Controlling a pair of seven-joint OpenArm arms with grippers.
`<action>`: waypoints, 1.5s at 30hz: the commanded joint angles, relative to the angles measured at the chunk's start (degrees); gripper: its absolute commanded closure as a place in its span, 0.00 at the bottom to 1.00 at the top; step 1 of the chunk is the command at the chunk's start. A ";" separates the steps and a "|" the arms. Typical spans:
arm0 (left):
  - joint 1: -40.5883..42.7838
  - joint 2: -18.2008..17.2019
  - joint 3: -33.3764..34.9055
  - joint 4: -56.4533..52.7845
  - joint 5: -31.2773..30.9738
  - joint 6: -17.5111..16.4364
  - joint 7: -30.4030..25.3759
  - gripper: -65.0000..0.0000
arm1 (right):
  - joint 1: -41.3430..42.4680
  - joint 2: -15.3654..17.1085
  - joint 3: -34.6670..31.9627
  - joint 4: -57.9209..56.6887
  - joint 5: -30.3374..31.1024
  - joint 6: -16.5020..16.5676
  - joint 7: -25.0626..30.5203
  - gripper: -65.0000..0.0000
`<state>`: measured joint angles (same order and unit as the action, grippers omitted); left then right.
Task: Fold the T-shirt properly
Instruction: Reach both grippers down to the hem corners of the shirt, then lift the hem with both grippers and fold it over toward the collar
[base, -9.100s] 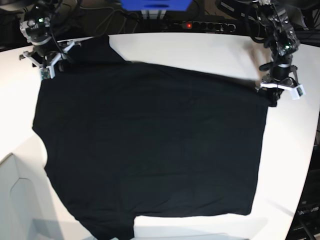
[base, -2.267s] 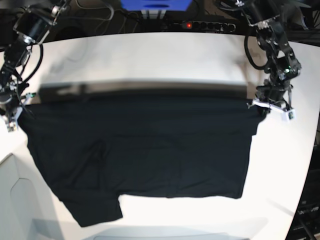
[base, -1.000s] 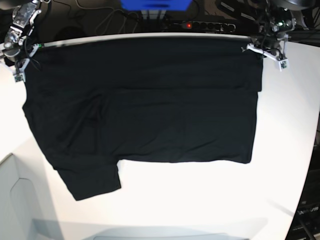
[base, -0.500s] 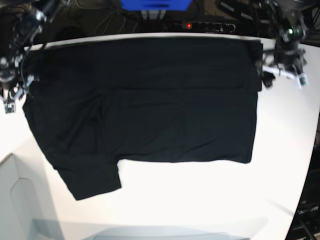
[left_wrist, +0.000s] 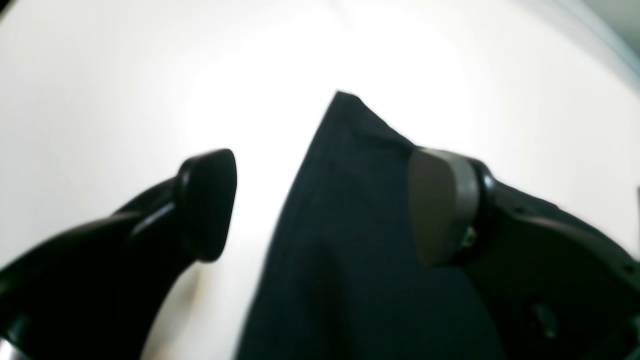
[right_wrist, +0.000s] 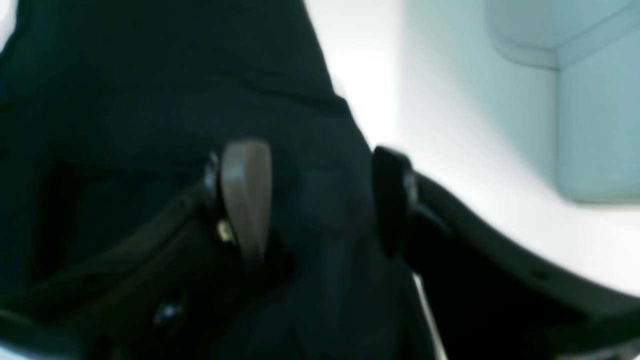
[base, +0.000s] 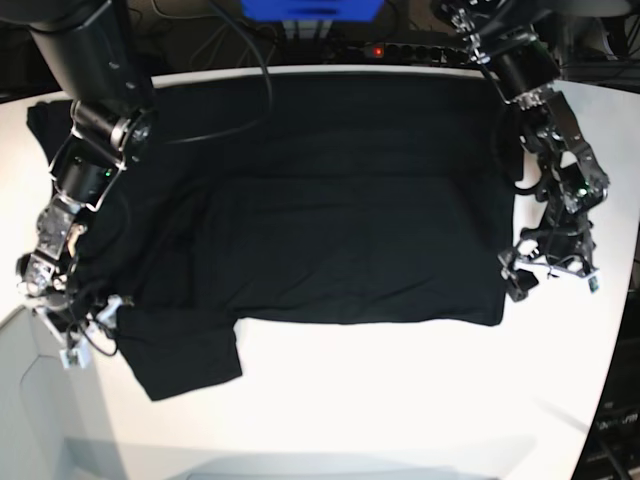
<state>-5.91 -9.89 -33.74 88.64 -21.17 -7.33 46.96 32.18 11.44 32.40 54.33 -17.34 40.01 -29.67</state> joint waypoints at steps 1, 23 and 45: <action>-2.75 -1.14 0.37 -1.56 1.43 0.52 -1.64 0.21 | 2.58 1.88 0.08 -2.85 0.42 -0.01 2.73 0.49; -20.68 -2.55 15.32 -43.59 9.43 0.70 -26.34 0.21 | 6.80 9.09 0.08 -35.12 0.33 -11.57 28.84 0.49; -22.53 -2.46 19.98 -50.88 8.99 0.70 -28.63 0.99 | 4.87 7.85 -8.80 -34.50 0.33 -11.66 28.75 1.00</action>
<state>-27.99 -12.36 -13.76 37.60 -12.21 -6.26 15.97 36.58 19.03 23.62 19.64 -15.84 28.40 1.67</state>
